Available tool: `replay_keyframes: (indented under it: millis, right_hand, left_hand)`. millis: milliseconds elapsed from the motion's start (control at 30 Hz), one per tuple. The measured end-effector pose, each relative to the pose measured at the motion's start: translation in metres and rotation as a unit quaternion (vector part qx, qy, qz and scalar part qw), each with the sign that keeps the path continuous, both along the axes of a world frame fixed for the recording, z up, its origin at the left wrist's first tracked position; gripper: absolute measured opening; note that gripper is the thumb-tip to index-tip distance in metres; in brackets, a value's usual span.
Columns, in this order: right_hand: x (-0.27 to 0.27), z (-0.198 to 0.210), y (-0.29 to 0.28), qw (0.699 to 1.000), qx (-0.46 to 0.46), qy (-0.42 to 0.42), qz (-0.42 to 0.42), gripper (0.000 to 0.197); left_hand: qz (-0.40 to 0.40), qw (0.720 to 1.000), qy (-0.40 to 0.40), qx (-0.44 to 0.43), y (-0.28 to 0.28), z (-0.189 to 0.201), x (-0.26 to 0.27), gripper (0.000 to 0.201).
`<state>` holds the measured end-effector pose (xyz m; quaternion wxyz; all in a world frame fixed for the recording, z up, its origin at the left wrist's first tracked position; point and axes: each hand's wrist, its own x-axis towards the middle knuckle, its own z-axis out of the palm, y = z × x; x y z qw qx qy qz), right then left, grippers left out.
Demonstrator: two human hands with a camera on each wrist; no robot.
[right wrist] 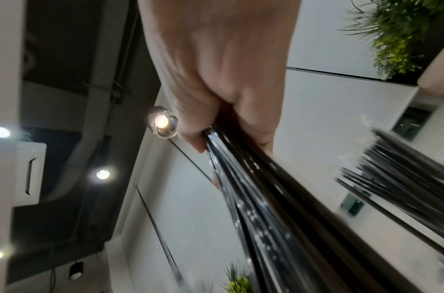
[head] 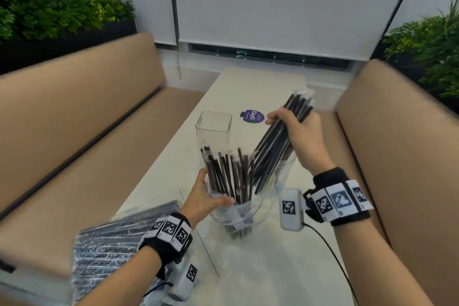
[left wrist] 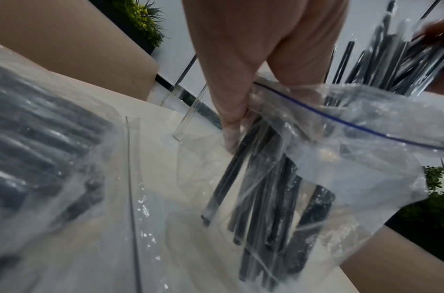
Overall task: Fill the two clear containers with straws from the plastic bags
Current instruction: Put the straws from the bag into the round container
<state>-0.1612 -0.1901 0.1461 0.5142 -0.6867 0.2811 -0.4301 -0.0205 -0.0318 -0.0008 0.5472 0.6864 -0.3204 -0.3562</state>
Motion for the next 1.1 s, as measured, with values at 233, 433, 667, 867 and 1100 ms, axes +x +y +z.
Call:
replay_keyframes:
  millis: [233, 433, 667, 867, 1100]
  right_hand:
    - [-0.021, 0.073, -0.016, 0.996, -0.03, -0.076, 0.029, 0.012]
    - [-0.026, 0.12, -0.031, 0.98, -0.158, -0.116, -0.034, 0.006]
    - [0.016, 0.013, -0.042, 0.965, -0.249, 0.076, -0.028, 0.02]
    - [0.023, -0.047, -0.041, 0.981, -0.168, 0.076, -0.062, 0.02]
    - [0.019, -0.081, -0.044, 0.987, -0.043, 0.107, -0.112, 0.03]
  left_hand:
    - [-0.007, 1.0, 0.02, -0.022, 0.004, -0.005, 0.003, 0.103]
    - [0.002, 0.999, 0.025, -0.022, 0.007, -0.009, 0.005, 0.113]
    - [0.0, 0.999, 0.032, -0.023, 0.009, -0.008, 0.003, 0.113]
    - [0.017, 0.999, 0.028, -0.009, 0.013, -0.012, 0.002, 0.131]
    - [0.027, 0.999, 0.019, -0.006, 0.017, -0.014, 0.0, 0.135]
